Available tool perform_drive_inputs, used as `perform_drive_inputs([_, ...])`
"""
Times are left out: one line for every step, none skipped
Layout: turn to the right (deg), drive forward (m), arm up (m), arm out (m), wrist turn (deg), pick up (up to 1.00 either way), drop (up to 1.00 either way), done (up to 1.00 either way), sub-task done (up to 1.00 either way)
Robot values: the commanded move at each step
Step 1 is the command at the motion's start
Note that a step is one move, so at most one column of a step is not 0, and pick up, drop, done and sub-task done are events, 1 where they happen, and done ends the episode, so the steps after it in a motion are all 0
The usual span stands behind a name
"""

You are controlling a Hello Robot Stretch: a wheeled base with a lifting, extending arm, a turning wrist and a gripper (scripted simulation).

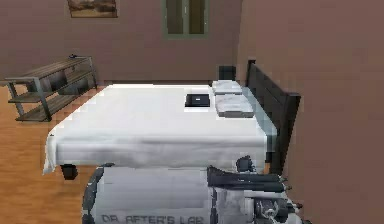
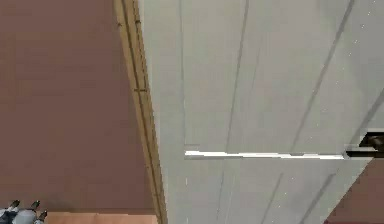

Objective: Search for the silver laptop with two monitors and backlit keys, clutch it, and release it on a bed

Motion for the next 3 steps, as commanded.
perform_drive_inputs([0.0, 0.45, 0.0, 0.0, 0.0, 0.0, 0.0, 0.0, 0.0])
perform_drive_inputs([-45.0, 0.0, 0.0, 0.0, 0.0, 0.0, 0.0, 0.0, 0.0])
perform_drive_inputs([-42.0, 0.0, 0.0, 0.0, 0.0, 0.0, 0.0, 0.0, 0.0])
